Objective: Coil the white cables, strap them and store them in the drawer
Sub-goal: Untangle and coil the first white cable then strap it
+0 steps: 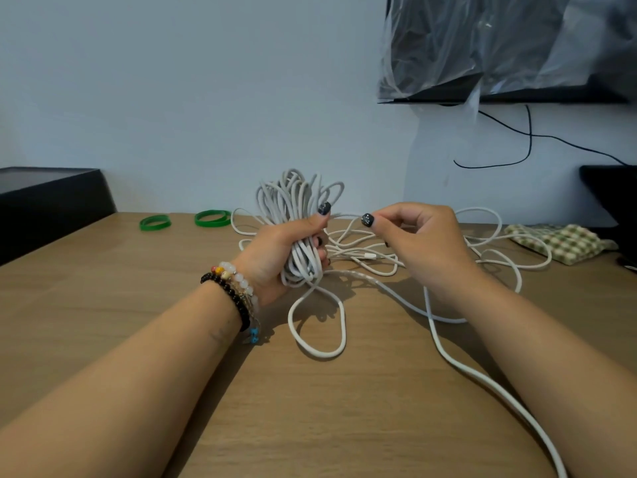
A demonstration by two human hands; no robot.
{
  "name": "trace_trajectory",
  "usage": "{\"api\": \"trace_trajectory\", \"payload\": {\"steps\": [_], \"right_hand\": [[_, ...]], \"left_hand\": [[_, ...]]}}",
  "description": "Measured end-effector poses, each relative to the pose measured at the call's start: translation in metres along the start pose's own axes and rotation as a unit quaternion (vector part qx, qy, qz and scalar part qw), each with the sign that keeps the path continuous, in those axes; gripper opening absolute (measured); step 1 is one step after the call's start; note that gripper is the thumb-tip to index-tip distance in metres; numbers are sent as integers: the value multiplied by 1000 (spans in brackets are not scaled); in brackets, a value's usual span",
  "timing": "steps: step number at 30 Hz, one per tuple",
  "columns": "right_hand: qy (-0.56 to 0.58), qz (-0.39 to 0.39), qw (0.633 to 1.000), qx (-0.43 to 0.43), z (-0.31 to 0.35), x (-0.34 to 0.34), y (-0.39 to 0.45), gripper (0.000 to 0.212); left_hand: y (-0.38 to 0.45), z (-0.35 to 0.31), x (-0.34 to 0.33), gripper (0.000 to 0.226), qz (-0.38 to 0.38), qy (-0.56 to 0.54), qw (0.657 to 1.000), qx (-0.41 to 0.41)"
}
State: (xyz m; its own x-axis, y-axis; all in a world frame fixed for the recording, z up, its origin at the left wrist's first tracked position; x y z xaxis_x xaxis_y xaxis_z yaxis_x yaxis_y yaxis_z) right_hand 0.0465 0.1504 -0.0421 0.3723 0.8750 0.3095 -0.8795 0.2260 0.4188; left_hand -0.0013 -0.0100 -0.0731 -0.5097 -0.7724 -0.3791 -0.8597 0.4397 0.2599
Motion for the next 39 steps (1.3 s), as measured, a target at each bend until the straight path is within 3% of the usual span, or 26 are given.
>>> {"api": "trace_trajectory", "payload": {"steps": [6,11,14,16,19,24,27,31,39], "right_hand": [[16,-30,997,65,8,4,-4,23],[-8,-40,994,104,8,3,-5,20],[-14,-39,994,101,8,2,-5,17],[0,-38,996,80,7,2,-5,17],[31,-3,1000,0,-2,-3,-1,10],[183,67,976,-98,-16,-6,8,18],[209,75,969,-104,-17,-3,10,20],[224,58,968,-95,-14,5,11,20],[210,110,969,-77,-13,-7,5,21]], "left_hand": [[-2,5,-1,16,36,61,997,33],[1,5,5,9,23,212,977,4],[3,3,6,13,9,242,970,-20],[3,0,7,14,-5,224,973,-44],[6,-5,15,20,-86,129,986,-55],[11,-22,36,20,-176,-50,980,-84],[9,-20,30,24,-133,-63,986,-74],[7,-11,17,29,-70,-1,997,-42],[7,2,16,23,-31,84,996,-16]]}}
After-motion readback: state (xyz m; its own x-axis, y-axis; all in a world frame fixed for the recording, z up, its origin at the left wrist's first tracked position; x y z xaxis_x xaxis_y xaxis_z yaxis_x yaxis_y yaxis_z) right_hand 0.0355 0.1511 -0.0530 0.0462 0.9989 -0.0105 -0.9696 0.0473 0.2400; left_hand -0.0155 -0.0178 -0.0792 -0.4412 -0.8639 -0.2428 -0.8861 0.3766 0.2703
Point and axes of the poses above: each hand's wrist, its own y-axis towards the middle knuckle, its own x-axis out of the back of the hand, z = x × y, the point moved 5 cm from there along y, towards the middle knuckle, and after that the axes turned 9 degrees about -x, right-handed, at the moved point
